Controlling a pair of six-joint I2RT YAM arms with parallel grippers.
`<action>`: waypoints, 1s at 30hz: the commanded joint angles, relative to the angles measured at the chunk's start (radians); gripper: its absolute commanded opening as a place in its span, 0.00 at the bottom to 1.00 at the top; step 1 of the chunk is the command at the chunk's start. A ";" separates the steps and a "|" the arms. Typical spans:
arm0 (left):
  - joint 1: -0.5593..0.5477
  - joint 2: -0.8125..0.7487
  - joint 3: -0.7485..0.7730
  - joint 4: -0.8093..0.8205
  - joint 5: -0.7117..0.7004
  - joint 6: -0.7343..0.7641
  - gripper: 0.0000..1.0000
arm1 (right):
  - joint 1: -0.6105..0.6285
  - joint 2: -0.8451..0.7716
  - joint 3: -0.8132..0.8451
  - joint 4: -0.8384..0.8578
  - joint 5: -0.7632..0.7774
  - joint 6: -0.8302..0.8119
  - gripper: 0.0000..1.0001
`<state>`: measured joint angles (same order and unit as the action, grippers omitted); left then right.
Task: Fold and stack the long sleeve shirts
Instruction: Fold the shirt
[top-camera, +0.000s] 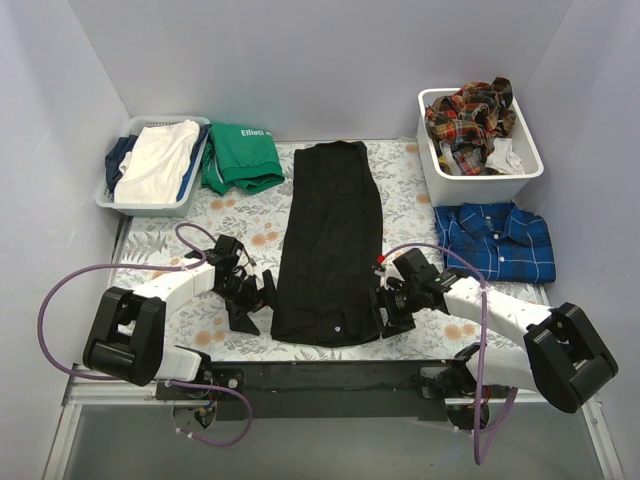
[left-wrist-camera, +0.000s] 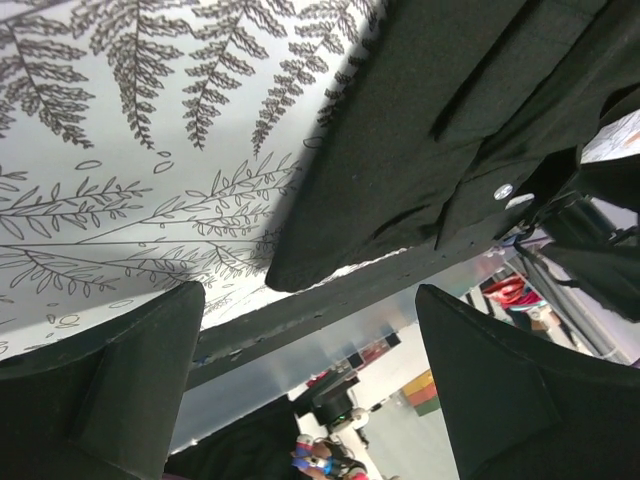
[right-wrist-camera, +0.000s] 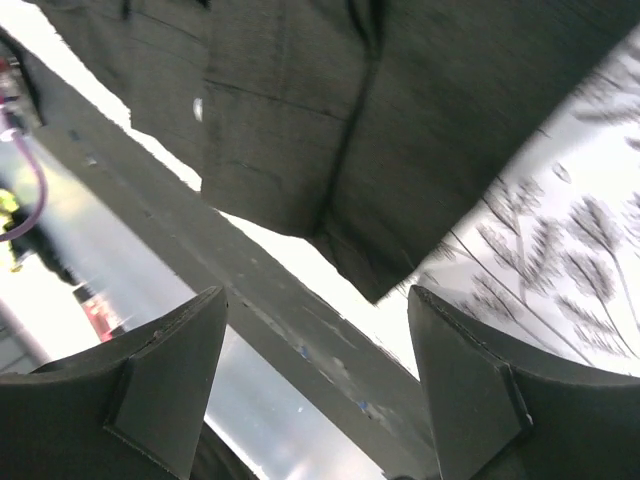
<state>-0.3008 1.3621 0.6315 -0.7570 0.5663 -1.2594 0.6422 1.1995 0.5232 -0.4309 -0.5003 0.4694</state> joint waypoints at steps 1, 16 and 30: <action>-0.014 0.018 0.004 0.036 0.009 -0.063 0.87 | -0.021 0.043 -0.015 0.132 -0.127 0.000 0.81; -0.038 0.138 0.026 0.127 -0.049 -0.126 0.72 | -0.116 0.149 -0.023 0.207 -0.126 -0.021 0.79; -0.040 0.111 0.086 0.041 -0.290 -0.136 0.72 | -0.150 0.086 -0.008 0.018 0.097 -0.095 0.79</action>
<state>-0.3382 1.4899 0.7013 -0.7376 0.4770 -1.4124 0.5011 1.2560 0.5060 -0.3473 -0.5629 0.4335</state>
